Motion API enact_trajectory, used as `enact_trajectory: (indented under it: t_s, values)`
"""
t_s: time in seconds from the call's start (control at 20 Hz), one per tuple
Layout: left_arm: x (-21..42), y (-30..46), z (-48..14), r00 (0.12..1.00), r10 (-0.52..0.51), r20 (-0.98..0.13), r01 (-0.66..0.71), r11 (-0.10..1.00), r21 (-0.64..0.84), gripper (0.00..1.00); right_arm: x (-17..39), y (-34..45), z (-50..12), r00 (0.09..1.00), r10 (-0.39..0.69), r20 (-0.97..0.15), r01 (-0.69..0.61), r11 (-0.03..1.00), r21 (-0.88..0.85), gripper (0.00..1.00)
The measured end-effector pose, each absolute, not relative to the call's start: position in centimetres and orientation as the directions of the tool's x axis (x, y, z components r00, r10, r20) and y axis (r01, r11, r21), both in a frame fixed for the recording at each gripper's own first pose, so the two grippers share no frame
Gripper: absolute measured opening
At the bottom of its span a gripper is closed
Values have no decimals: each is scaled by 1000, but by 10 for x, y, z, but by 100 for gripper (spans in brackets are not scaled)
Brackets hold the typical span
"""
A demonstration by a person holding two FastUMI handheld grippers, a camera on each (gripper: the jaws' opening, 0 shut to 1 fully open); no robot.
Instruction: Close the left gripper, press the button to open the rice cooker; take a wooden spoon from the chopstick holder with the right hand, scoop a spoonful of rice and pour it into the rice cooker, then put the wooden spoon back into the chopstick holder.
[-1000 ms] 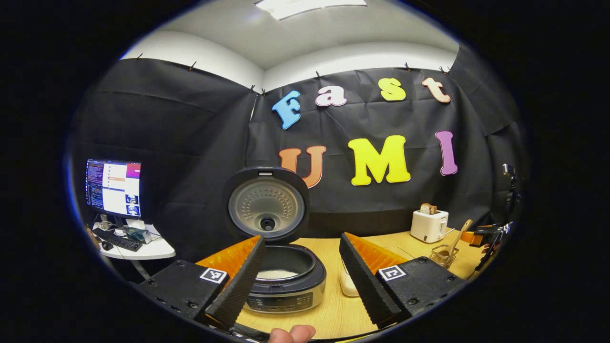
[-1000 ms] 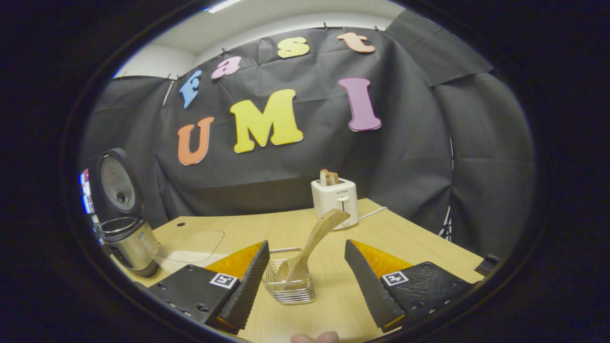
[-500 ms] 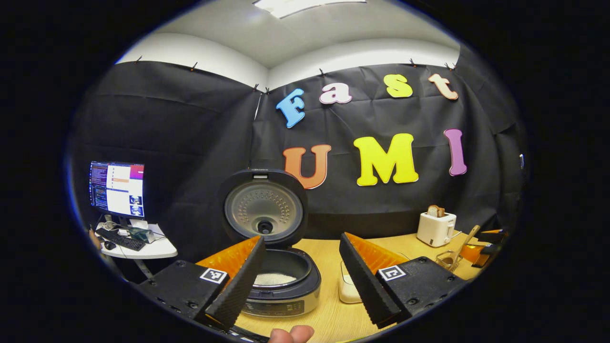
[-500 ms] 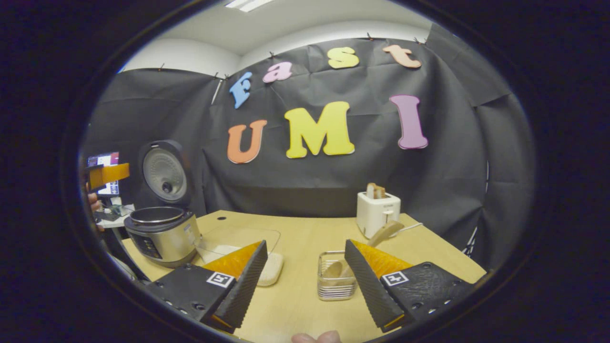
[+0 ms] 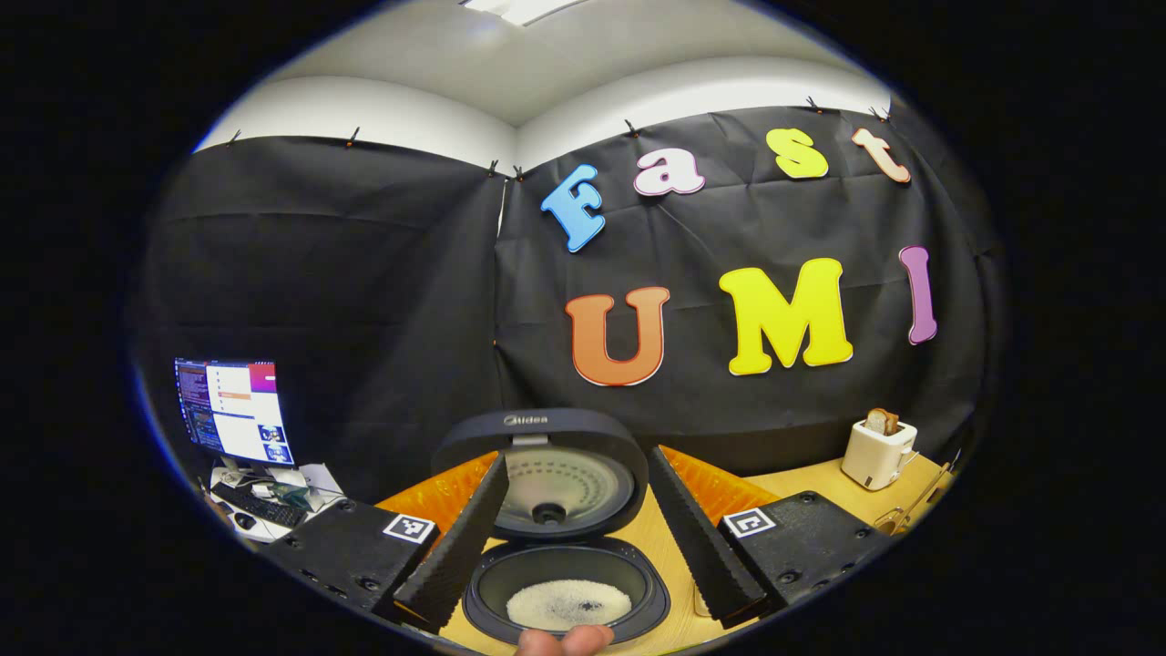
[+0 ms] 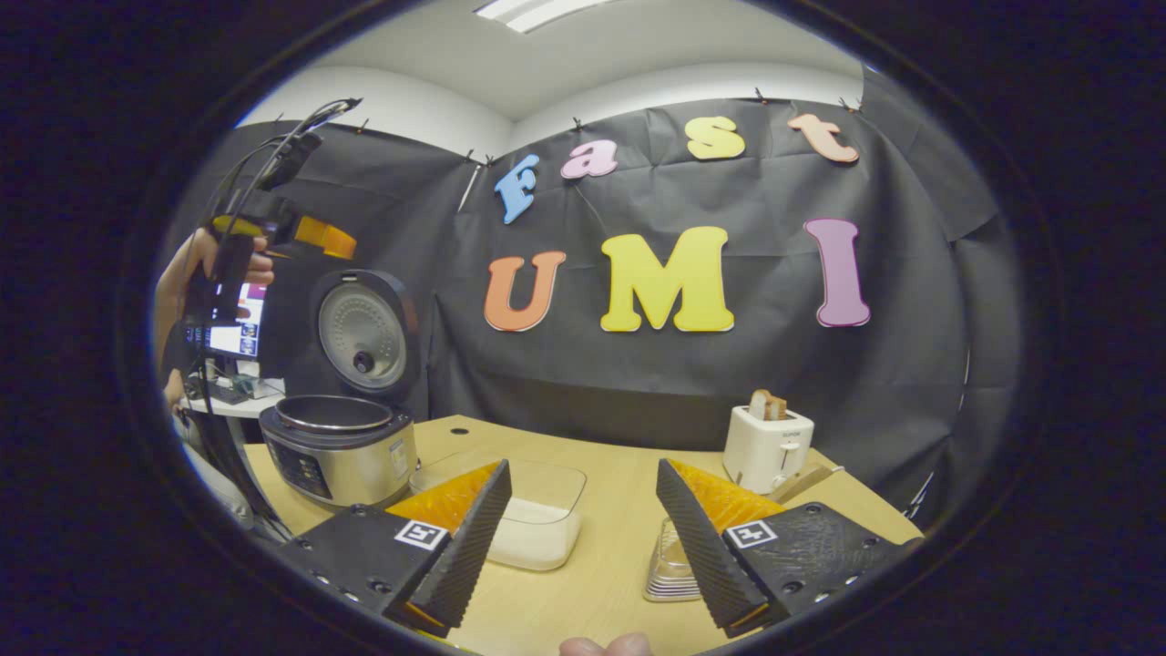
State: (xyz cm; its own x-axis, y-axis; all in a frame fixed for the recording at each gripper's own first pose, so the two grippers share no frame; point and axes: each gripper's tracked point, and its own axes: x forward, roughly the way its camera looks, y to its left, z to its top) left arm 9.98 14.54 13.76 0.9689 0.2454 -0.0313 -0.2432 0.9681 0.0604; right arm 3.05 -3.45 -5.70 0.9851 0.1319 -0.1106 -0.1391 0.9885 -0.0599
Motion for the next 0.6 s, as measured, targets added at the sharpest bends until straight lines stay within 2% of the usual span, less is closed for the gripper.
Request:
enact_trajectory:
  t_s: [0.15, 0.2, 0.25, 0.6]
  values:
    - [133, 155, 158, 975, 210, -73, -211, 978, 3, 99, 35, -36, -67, 982, 131, -133, -141, 988, -67, 93]
    - [144, 160, 158, 975, 198, -103, -201, 979, -26, 95, 36, -39, -72, 982, 125, -140, -134, 989, -63, 94]
    - [152, 170, 156, 970, 203, -137, -209, 977, -34, 99, 36, -41, -76, 982, 120, -148, -130, 990, -56, 94]
    - [198, 206, 123, 912, 214, -349, -253, 965, -68, 99, 37, -50, -82, 978, 116, -175, -119, 993, -6, 94]
